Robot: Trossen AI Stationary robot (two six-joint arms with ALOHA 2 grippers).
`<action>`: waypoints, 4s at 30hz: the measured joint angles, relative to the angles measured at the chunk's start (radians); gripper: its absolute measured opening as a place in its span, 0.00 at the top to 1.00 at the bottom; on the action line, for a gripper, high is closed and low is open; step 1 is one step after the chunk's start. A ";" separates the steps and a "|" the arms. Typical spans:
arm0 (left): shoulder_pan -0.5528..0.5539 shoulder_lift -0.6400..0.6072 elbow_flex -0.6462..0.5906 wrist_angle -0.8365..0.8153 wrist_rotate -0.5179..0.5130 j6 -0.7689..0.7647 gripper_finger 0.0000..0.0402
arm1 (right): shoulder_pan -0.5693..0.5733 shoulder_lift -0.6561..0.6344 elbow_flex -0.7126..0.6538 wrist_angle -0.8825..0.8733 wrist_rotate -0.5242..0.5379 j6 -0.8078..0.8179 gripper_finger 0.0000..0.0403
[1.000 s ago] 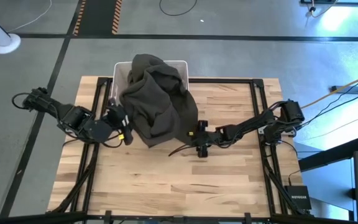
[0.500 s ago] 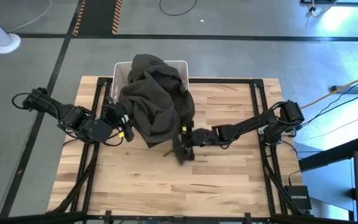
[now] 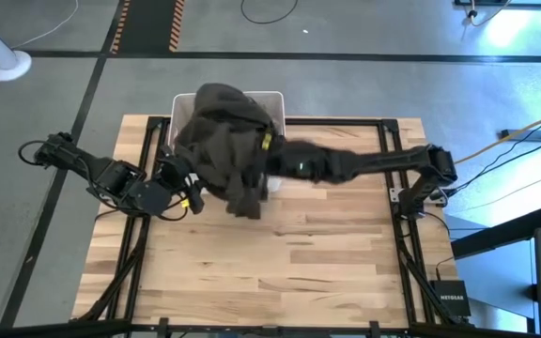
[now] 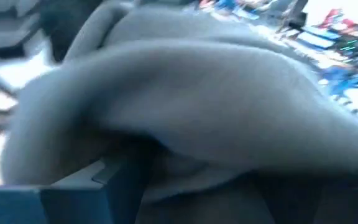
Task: Sort clothes
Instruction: Put the gray jacket into the white laundry bin
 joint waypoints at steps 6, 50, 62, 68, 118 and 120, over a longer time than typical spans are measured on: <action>0.011 0.002 0.000 0.000 0.000 0.000 0.49 | -0.142 0.003 0.085 0.034 -0.018 0.051 0.31; -0.007 -0.055 -0.041 -0.162 0.078 -0.201 0.49 | -0.079 -0.006 0.084 -0.220 -0.284 0.023 0.31; -0.038 -0.069 -0.041 0.044 0.076 0.035 0.49 | -0.145 0.170 0.084 -0.081 0.076 -0.128 0.31; -0.112 -0.104 -0.041 0.087 -0.072 0.110 0.49 | -0.234 0.178 0.089 -0.244 0.060 0.020 0.31; -0.155 -0.090 -0.041 0.041 -0.304 0.016 0.49 | 0.199 -0.210 0.082 -1.151 0.077 0.355 0.31; -0.155 -0.090 -0.041 0.040 -0.304 0.016 0.49 | 0.230 -0.210 0.064 -1.152 0.082 0.397 0.31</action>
